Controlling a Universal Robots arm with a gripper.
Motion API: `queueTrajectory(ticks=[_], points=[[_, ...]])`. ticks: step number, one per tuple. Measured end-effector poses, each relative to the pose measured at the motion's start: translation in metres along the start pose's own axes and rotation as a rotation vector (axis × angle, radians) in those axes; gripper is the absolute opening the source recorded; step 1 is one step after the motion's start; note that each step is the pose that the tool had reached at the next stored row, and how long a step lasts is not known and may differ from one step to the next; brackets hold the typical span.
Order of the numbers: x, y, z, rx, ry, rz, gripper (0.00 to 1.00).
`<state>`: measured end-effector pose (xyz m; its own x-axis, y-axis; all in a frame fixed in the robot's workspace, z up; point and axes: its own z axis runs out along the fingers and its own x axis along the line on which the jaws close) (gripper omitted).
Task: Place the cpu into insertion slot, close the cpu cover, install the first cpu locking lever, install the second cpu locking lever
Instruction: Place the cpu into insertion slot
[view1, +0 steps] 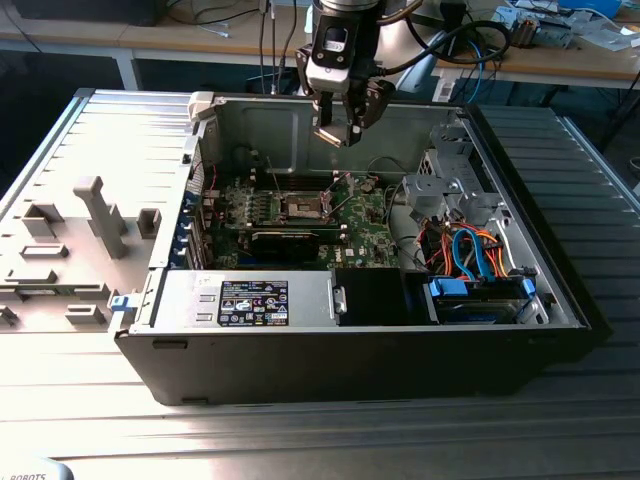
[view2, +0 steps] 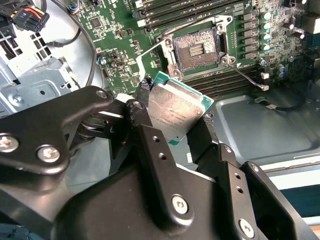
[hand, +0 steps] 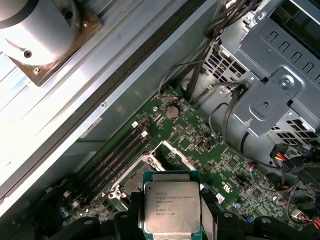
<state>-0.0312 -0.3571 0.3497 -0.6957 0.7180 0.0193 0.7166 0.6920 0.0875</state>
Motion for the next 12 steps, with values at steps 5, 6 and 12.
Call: queueTrajectory(ticks=[5,6,12], points=[[0.0,0.0,0.0,-0.0001,-0.0006,0.007,0.55],[0.0,0.0,0.0,-0.0002,-0.0007,0.008,0.55],[0.0,0.0,0.0,-0.0004,-0.0015,0.017,0.55]])
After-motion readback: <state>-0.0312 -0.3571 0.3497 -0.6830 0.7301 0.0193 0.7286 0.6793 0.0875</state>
